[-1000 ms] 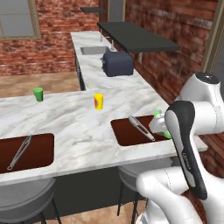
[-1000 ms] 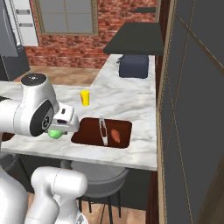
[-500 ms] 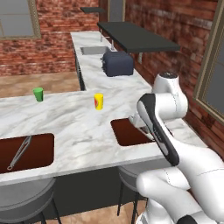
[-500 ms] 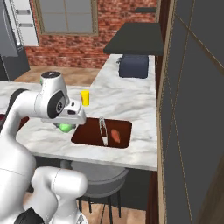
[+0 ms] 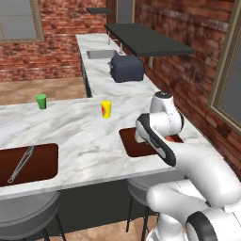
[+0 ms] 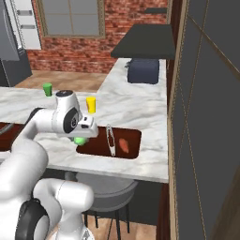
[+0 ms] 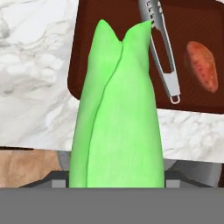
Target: Gather the sweet potato and corn from the fridge and place them on a tray on the dining counter. Then gather the fish and steak from the fridge and place them on the other tray.
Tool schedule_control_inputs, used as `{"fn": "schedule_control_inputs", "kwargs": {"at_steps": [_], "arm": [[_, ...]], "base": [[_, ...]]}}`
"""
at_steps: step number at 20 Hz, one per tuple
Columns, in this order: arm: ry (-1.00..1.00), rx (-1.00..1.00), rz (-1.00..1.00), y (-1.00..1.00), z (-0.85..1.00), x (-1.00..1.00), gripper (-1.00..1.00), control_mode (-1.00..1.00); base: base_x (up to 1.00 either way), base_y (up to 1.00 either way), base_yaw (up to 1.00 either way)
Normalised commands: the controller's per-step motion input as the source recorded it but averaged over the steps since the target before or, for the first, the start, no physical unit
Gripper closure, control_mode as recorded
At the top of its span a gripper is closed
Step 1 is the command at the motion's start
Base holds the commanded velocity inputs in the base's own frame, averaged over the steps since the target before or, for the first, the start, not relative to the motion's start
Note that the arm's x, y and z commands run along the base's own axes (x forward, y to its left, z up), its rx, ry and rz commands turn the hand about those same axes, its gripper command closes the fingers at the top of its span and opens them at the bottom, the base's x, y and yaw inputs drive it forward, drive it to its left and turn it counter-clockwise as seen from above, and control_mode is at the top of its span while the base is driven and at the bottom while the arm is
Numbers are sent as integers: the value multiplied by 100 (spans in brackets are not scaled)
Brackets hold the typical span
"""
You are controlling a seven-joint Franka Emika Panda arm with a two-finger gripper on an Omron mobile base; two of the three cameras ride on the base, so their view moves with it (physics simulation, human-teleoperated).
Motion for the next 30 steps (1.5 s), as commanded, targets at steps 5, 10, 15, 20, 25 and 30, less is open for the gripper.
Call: {"fn": "schedule_control_inputs", "kwargs": {"at_steps": [5, 10, 15, 20, 25, 30], "arm": [[0, 0, 0, 0, -43, 70, 100, -100], [3, 0, 0, 0, -34, 61, 100, -100], [1, 0, 0, 2, -39, 38, 100, -100], [3, 0, 0, 2, -35, 31, 100, -100], [4, 0, 0, 5, -33, 31, 100, -100], [4, -1, 0, 7, -32, 34, 100, -100]], "base": [[0, 0, 0], [0, 0, 0], [0, 0, 0], [0, 0, 0], [0, 0, 0], [0, 0, 0]]}}
